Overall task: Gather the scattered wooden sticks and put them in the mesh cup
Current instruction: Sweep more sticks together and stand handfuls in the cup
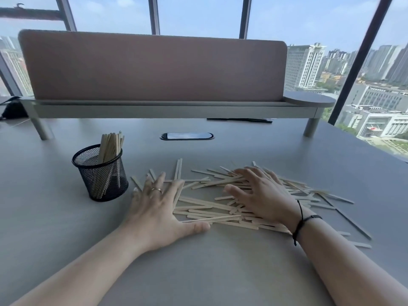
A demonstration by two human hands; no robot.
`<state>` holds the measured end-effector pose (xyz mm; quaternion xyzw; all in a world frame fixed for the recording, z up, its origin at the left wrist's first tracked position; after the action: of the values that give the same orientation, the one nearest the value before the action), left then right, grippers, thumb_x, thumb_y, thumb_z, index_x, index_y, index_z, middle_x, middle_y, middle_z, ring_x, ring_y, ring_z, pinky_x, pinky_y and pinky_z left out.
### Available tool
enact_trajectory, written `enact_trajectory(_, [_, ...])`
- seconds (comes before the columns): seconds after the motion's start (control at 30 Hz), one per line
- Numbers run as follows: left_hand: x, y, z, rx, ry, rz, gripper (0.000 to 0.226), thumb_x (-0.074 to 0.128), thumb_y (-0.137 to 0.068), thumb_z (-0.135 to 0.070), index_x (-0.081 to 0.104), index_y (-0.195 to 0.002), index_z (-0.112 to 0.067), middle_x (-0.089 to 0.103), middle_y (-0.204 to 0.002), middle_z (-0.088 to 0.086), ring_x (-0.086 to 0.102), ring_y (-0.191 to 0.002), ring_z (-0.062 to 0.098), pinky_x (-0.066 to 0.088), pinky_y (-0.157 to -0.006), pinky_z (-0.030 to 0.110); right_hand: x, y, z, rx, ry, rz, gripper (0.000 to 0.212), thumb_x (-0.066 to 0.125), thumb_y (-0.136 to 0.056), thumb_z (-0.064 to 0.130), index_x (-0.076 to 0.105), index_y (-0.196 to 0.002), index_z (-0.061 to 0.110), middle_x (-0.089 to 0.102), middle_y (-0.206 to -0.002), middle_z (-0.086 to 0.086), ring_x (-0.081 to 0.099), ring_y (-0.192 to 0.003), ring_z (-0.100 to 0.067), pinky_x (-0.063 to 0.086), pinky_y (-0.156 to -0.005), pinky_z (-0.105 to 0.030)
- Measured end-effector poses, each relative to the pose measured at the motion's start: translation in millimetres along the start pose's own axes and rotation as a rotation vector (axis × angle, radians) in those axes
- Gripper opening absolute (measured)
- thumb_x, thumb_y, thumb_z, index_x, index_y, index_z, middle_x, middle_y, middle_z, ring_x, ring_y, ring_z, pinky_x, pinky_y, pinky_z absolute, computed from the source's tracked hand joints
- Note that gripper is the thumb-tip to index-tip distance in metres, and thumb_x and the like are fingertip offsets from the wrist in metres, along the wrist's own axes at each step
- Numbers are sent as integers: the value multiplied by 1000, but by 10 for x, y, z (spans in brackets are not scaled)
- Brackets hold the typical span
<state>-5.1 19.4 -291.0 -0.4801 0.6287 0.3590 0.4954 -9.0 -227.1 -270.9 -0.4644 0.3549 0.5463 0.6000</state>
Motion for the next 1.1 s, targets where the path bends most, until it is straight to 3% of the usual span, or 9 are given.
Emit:
enact_trajectory(0.13, [47, -25, 12, 0, -21, 54, 134, 25, -42, -110, -1, -156, -45, -1, -169, 3, -4, -154, 27, 0, -123, 48, 52, 15, 35, 3, 69, 46, 74, 30, -84, 82, 37, -145, 41, 38, -152, 11, 22, -144, -12, 13, -120, -38])
enact_trajectory(0.4, [24, -5, -146, 226, 89, 40, 102, 50, -70, -90, 16, -154, -43, 14, -164, -18, 11, -150, 1, 16, -116, 24, 124, 18, 171, -98, 61, 87, 70, 41, -81, 82, 46, -139, 43, 44, -145, 19, 35, -135, -9, 21, -107, -23])
enact_trajectory(0.53, [29, -21, -126, 224, 150, 38, 109, 53, -61, -93, 13, -152, -47, 3, -166, -16, 0, -152, 3, 18, -121, 33, 152, 19, 247, -158, -13, 83, 66, 48, -76, 83, 56, -128, 43, 53, -132, 25, 46, -123, -4, 32, -102, -22])
enact_trajectory(0.63, [31, -30, -113, 209, 192, 39, 111, 57, -57, -93, 15, -150, -50, 1, -166, -14, 5, -152, 5, 19, -120, 33, 172, 29, 298, -185, -66, 80, 62, 52, -72, 82, 62, -118, 43, 57, -122, 27, 51, -115, -2, 40, -101, -26])
enact_trajectory(0.8, [14, -16, -161, 323, 236, -7, 100, 62, -65, -86, 30, -149, -43, 30, -156, -22, 29, -142, -3, 28, -113, 20, 185, 53, 390, -227, -193, 53, 55, 58, -68, 80, 68, -105, 41, 62, -105, 23, 60, -95, 1, 50, -87, -31])
enact_trajectory(0.9, [21, -15, -184, 366, 275, -30, 92, 64, -65, -85, 43, -144, -40, 35, -150, -30, 36, -134, -9, 32, -110, 17, 173, 67, 413, -242, -248, 53, 54, 62, -68, 77, 66, -109, 42, 64, -103, 21, 62, -92, 0, 52, -84, -32])
enact_trajectory(1.0, [12, 1, -198, 379, 321, -44, 91, 66, -64, -83, 49, -142, -38, 32, -144, -33, 37, -128, -14, 22, -99, -2, 151, 94, 458, -285, -277, 76, 63, 66, -68, 78, 62, -118, 41, 65, -107, 21, 62, -99, 2, 51, -88, -31])
enact_trajectory(1.1, [-17, 11, -205, 383, 329, -77, 86, 69, -68, -76, 49, -143, -37, 32, -141, -27, 34, -132, -12, 15, -95, -6, 117, 131, 488, -321, -265, 92, 76, 62, -64, 85, 58, -126, 41, 63, -112, 21, 60, -105, 2, 50, -91, -30])
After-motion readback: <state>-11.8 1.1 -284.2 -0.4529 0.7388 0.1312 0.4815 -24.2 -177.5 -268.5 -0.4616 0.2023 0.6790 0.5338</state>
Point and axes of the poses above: each hand's wrist, its own y-axis away from the middle knuckle, its own x-axis out of the palm, z = x × y, the point moved 6 cm from there along -y, towards the middle knuckle
